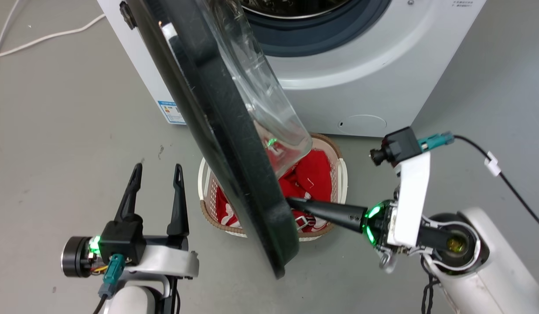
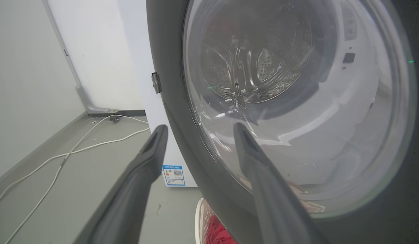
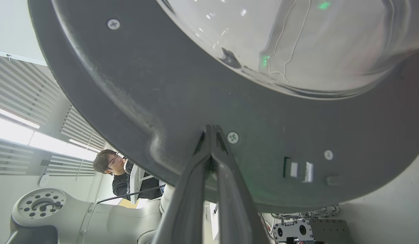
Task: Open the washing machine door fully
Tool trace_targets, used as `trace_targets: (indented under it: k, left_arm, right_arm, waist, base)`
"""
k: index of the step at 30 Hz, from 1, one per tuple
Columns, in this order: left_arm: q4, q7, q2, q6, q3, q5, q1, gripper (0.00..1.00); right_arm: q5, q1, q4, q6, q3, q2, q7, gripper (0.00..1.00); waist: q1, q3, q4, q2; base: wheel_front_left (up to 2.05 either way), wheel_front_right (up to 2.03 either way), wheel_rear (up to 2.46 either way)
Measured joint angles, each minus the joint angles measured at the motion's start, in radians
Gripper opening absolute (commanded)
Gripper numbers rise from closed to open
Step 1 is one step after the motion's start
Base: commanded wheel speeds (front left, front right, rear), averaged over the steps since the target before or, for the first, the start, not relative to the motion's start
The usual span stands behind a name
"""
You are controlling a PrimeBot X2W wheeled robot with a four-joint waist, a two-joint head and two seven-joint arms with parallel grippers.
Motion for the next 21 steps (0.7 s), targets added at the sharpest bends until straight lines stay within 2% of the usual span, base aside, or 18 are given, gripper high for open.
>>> trace_targets:
  k: [8, 16, 17, 18, 19, 20, 21]
  left_arm:
    - [0.009, 0.0, 0.0, 0.002, 0.009, 0.0, 0.039, 1.0]
    - [0.017, 0.0, 0.0, -0.002, 0.011, 0.0, 0.077, 1.0]
    - [0.018, 0.0, 0.0, -0.002, 0.011, 0.0, 0.081, 1.0]
    - [0.018, 0.0, 0.0, -0.002, 0.01, 0.0, 0.085, 1.0]
    - [0.019, 0.0, 0.0, -0.002, 0.01, 0.0, 0.09, 1.0]
    - [0.02, 0.0, 0.0, -0.002, 0.008, 0.0, 0.097, 1.0]
    - [0.02, 0.0, 0.0, -0.002, 0.008, 0.0, 0.103, 1.0]
  right_arm:
    - [0.013, 0.087, -0.038, 0.0, 0.003, 0.015, -0.02, 0.0]
    - [0.018, 0.217, -0.071, 0.0, -0.114, 0.013, -0.164, 0.02]
    - [0.021, 0.233, -0.078, 0.0, -0.13, 0.015, -0.182, 0.07]
    - [0.026, 0.25, -0.087, 0.0, -0.15, 0.017, -0.201, 0.21]
    - [0.027, 0.27, -0.097, 0.0, -0.173, 0.02, -0.229, 0.45]
    - [0.026, 0.289, -0.105, 0.0, -0.198, 0.025, -0.262, 0.95]
    - [0.024, 0.305, -0.112, 0.0, -0.223, 0.03, -0.293, 1.0]
  waist:
    - [0.0, -0.042, -0.006, 0.0]
    - [0.0, -0.105, -0.014, 0.0001]
    - [0.0, -0.113, -0.015, 0.0]
    - [0.0, -0.122, -0.016, 0.0]
    - [-0.0001, -0.13, -0.017, 0.0]
    - [0.0, -0.139, -0.018, 0.0]
    - [0.0, -0.148, -0.019, 0.0]
  base:
    - [0.0, 0.0, 0.0]
    - [0.0, 0.0, 0.0]
    - [0.0, 0.0, 0.0]
    - [0.0, 0.0, 0.0]
    - [0.0, 0.0, 0.0]
    - [0.0, 0.0, 0.0]
    - [0.0, 0.0, 0.0]
